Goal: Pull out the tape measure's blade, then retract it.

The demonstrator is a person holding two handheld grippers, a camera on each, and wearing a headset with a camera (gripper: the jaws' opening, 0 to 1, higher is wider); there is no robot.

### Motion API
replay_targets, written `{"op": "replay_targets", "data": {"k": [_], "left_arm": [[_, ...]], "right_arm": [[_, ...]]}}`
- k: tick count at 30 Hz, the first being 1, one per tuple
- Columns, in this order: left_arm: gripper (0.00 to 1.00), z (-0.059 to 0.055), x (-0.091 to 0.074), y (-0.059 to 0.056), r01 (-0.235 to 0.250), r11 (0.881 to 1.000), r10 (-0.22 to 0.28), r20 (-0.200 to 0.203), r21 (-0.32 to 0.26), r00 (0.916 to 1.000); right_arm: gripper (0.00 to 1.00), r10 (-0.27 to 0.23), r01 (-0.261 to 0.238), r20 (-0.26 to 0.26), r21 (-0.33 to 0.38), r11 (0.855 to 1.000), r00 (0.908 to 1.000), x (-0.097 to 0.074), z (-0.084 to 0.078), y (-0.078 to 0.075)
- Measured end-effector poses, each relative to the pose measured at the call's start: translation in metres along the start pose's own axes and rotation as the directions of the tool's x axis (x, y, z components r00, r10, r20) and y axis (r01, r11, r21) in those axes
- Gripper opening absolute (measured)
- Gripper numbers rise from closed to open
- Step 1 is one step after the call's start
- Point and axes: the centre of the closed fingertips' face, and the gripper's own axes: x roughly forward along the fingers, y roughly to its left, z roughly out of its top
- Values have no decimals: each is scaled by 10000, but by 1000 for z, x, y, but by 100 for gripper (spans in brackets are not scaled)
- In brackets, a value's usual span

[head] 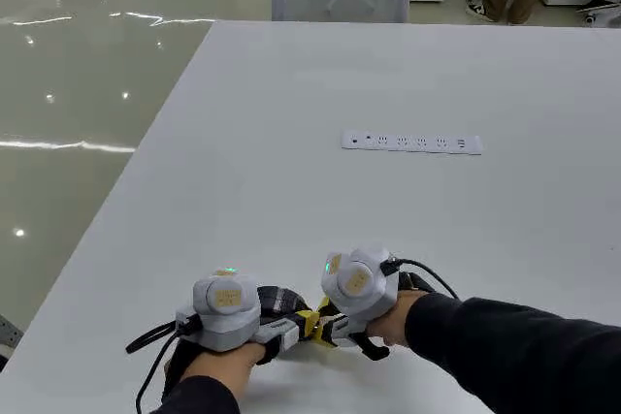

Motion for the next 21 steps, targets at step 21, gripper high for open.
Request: {"op": "replay_targets", "data": {"k": [21], "left_arm": [[100,32,-32,-9,3001,9382,-3167,779,1721,9453]], "right_arm": [[57,-1022,835,1003,1756,9809,9897,-59,-10,-21]]}}
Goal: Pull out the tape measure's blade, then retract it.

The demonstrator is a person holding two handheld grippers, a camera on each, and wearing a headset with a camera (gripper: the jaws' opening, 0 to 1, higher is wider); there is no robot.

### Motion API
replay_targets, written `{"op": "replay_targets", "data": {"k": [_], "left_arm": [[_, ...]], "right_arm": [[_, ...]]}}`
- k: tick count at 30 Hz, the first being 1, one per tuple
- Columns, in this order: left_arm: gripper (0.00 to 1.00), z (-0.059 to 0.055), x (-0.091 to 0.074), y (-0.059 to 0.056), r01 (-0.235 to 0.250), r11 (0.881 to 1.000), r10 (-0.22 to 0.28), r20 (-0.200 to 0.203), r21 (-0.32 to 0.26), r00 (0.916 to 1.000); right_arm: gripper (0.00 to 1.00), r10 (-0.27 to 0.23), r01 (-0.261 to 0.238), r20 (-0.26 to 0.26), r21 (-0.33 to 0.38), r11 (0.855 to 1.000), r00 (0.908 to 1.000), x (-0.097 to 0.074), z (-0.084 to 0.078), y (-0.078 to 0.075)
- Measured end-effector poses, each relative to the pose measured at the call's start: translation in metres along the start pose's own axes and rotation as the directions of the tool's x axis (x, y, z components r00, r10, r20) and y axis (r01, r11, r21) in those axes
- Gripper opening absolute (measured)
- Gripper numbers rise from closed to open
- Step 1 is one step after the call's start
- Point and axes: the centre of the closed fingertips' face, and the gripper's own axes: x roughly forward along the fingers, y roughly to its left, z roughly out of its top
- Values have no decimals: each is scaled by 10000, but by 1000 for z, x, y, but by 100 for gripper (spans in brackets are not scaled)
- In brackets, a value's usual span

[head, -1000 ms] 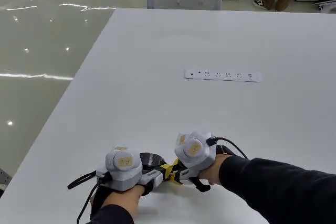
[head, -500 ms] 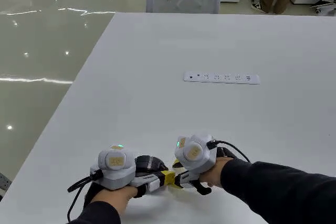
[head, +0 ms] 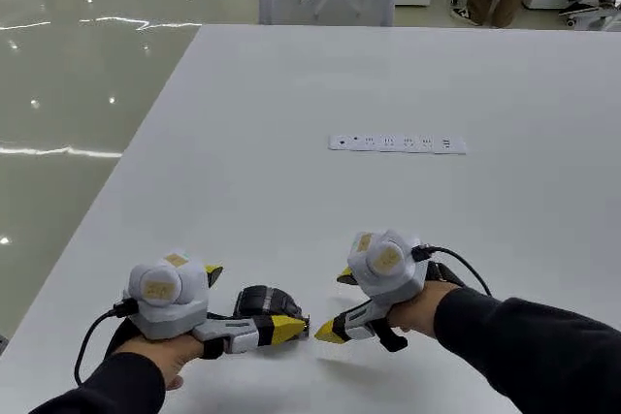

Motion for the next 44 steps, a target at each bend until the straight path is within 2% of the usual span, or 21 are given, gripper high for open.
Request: {"op": "replay_targets", "data": {"k": [3,5,6,8,10,11,15,18,26,29,31,35,38,42,44], "left_arm": [[100,2,-6,-5,560,9942,-551,119,-916,9984],[100,-1,-9,-1,499,9963,-503,-37,-700,9987],[100,-1,-10,0,489,9969,-489,9,-611,9988],[100,-3,-14,2,554,9957,-567,-156,-745,9983],[100,0,-18,5,519,9978,-517,61,-422,9986],[100,-1,-19,5,543,9978,-542,30,-375,9985],[100,-9,-25,10,367,9988,-354,-427,318,9985],[100,-10,-29,11,324,9970,-292,-471,696,9985],[100,-10,-42,22,301,9962,-279,-279,817,9992],[100,-13,-46,20,586,9938,-550,-405,947,9977],[100,-14,-48,22,529,9917,-476,-480,1172,9977],[100,-5,-56,23,425,9918,-414,-115,1207,9991],[100,-2,-60,24,377,9910,-377,-24,1282,9993],[100,-12,-65,26,436,9854,-386,-337,1644,9987],[100,-17,-67,32,337,9838,-266,-426,1762,9987]], "right_arm": [[59,-285,285,80,6,9996,9996,-15,-8,-4],[60,-468,467,137,66,9989,9988,-26,-16,-6],[60,-563,560,177,130,9983,9983,-30,-19,-8],[61,-761,755,233,251,9968,9968,-41,-27,-10],[62,-976,963,333,402,9945,9947,-52,-33,-12],[63,-1075,1056,373,494,9932,9935,-57,-36,-13],[65,-1502,1448,679,784,9864,9863,-78,-43,-15],[67,-1697,1623,789,921,9824,9823,-91,-50,-14],[73,-2213,2077,986,1316,9693,9702,-117,-68,-13],[76,-2439,2287,1091,1351,9641,9637,-128,-74,-9],[78,-2555,2394,1163,1361,9613,9598,-134,-77,-7],[81,-2868,2651,1355,1582,9512,9483,-149,-86,-8],[83,-2971,2722,1481,1673,9476,9433,-158,-97,-8],[89,-3192,2915,1242,1990,9356,9395,-166,-121,-8],[91,-3214,2948,1163,2001,9344,9398,-169,-128,-6]]}}
